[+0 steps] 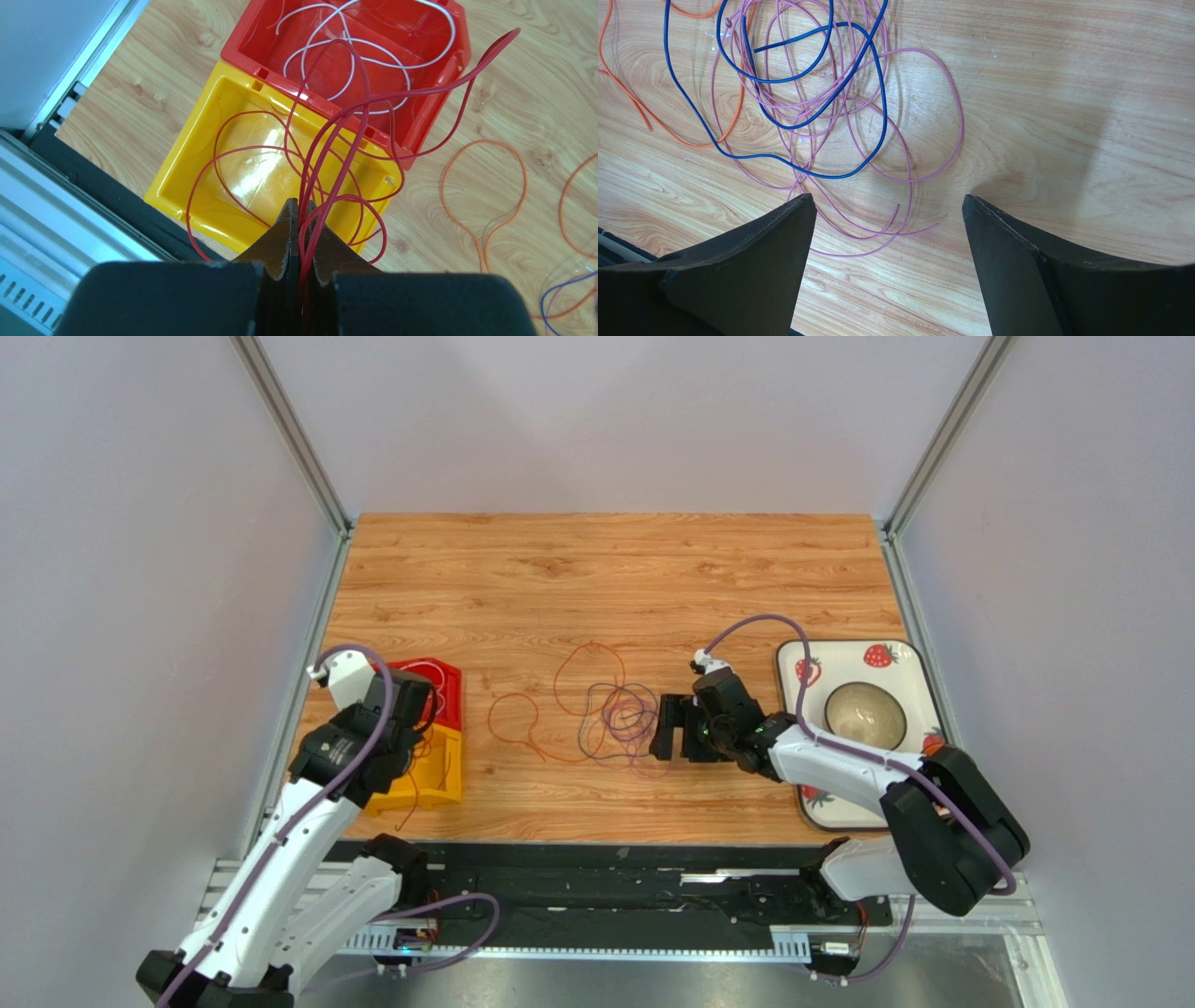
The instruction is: Untangle the cables
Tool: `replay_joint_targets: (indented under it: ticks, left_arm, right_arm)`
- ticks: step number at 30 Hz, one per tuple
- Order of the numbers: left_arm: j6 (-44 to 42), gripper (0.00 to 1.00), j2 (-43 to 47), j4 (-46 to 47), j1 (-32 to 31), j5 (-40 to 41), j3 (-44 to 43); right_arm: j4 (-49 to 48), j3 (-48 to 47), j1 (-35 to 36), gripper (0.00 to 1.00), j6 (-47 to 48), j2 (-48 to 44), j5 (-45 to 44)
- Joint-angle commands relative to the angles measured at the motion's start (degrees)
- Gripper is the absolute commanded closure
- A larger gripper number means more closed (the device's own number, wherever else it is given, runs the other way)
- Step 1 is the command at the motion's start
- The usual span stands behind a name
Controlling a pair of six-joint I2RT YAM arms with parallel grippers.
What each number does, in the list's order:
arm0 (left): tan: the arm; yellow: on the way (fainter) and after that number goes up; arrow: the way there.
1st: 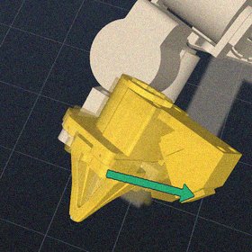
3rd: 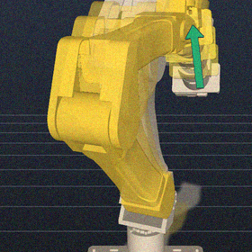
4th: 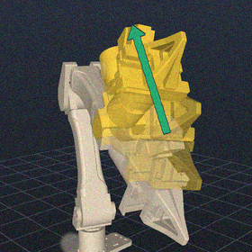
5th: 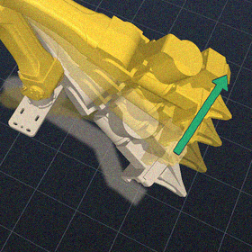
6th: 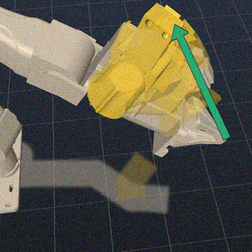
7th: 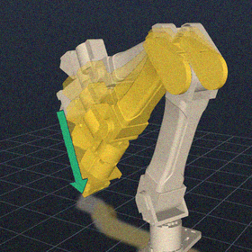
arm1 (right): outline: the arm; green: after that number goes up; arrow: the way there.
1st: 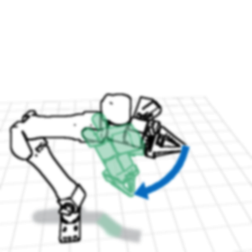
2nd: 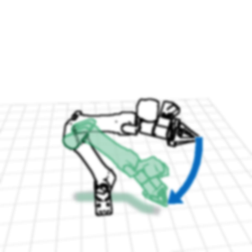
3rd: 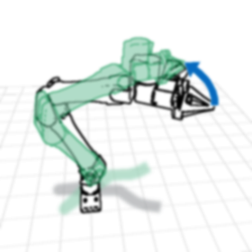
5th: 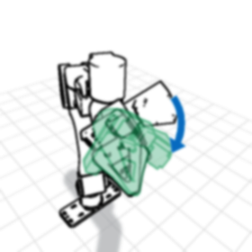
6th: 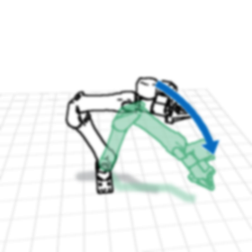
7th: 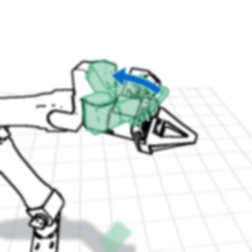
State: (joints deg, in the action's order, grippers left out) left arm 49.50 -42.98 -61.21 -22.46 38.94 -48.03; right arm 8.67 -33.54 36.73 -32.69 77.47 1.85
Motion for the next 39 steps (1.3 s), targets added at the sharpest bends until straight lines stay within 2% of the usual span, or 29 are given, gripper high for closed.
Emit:
replay_joint_targets:
  ticks: [1,10,16,24,29,35,38,39]
  left_arm:
    - [3.85,1.00,-1.84,2.06,2.24,-0.09,1.97]
    - [3.51,1.00,-8.52,5.92,9.09,-2.20,4.43]
    - [0.42,1.00,-9.40,15.32,15.51,-5.63,7.33]
    - [2.53,1.00,-13.70,19.20,15.69,-3.17,7.87]
    - [6.22,1.00,-19.41,17.88,15.78,-0.18,5.50]
    - [6.67,1.00,-20.39,18.23,15.78,-2.28,5.57]
    - [6.84,0.94,-18.20,18.76,15.78,-4.22,7.95]
    - [6.84,0.85,-17.49,18.59,15.78,-4.57,9.00]
  right_arm:
    - [1.09,1.28,0.10,0.15,0.69,-0.57,0.61]
    - [0.91,1.02,0.09,0.15,0.87,-0.04,1.05]
    - [1.00,0.67,0.18,0.15,1.13,0.66,1.32]
    - [1.18,0.32,0.01,0.15,1.05,1.19,1.49]
    - [1.18,0.23,0.09,0.15,1.14,1.37,1.58]
    - [1.26,0.05,0.10,0.15,1.40,1.72,1.76]
    - [1.18,0.05,0.09,0.15,1.40,1.63,1.84]
    - [1.18,0.14,0.10,0.15,1.31,1.63,1.84]
